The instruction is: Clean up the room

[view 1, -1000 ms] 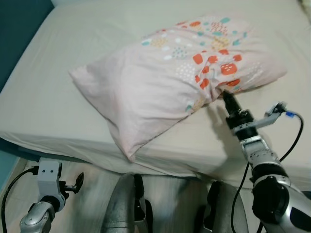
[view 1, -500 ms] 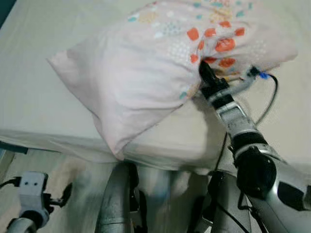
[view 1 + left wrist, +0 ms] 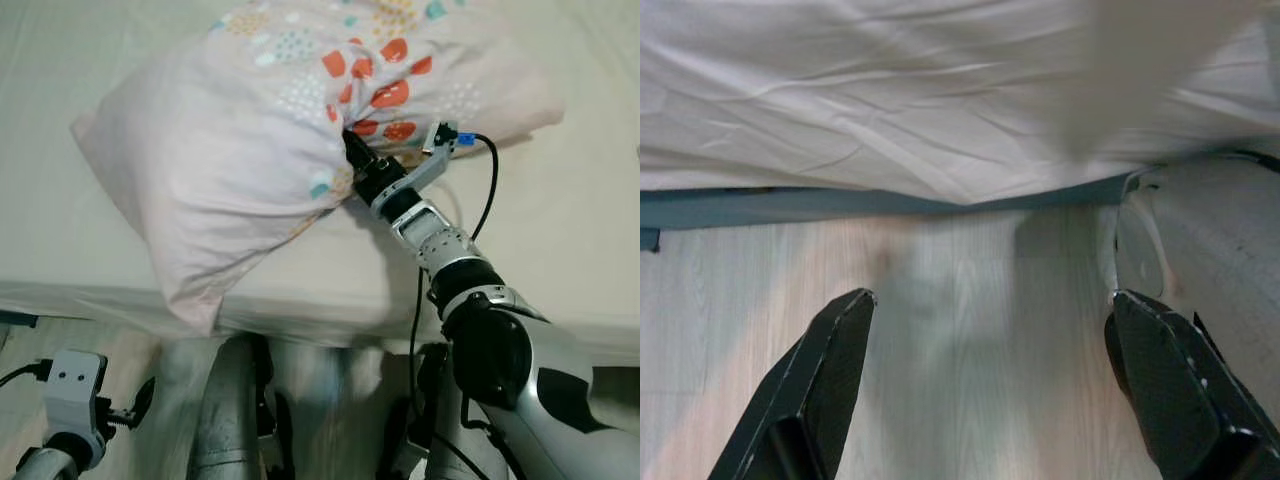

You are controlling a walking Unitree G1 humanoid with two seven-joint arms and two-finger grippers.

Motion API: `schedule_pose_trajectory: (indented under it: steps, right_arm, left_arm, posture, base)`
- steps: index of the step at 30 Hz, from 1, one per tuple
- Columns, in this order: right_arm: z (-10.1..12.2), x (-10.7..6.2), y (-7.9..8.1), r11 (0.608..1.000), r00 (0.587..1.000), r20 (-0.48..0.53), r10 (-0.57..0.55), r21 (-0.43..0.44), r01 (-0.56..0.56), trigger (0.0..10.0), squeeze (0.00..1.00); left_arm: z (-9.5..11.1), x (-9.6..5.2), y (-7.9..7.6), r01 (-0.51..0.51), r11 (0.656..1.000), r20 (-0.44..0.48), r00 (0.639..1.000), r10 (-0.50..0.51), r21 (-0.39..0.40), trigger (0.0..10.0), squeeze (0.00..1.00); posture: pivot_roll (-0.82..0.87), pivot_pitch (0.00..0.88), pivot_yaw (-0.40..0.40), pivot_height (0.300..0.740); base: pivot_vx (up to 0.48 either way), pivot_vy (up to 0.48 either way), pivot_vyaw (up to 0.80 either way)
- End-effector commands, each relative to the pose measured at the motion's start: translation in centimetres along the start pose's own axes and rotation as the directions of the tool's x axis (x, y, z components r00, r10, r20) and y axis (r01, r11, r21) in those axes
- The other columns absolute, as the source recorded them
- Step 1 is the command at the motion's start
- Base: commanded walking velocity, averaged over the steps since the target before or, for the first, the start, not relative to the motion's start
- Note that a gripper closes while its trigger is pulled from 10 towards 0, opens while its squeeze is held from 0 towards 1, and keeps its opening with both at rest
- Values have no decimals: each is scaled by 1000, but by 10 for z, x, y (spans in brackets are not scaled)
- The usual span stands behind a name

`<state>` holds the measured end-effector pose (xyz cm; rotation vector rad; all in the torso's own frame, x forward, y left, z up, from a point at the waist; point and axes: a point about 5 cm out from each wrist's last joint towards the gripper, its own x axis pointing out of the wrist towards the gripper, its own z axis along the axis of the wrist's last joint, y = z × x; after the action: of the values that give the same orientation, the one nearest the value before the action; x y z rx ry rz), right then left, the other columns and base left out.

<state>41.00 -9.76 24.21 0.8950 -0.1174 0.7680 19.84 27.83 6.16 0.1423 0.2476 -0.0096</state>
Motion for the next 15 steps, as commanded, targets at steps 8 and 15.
schedule_pose_trajectory:
  steps: [8, 15]
  right_arm:
    - [7, 10, 10, 1000, 1000, 12, 28, -11, -27, 0, 0]
    - [16, 7, 6, 997, 999, 13, -30, -75, 31, 0, 0]
  left_arm:
    - [-14, -5, -5, -23, 999, -81, 997, 21, -23, 10000, 0]
    - [-19, -2, -8, -38, 999, -84, 996, 35, -37, 10000, 0]
  posture:
    - [408, 492, 62, 541]
    - [382, 470, 36, 541]
  base:
    - [0, 0, 0]
    - [0, 0, 0]
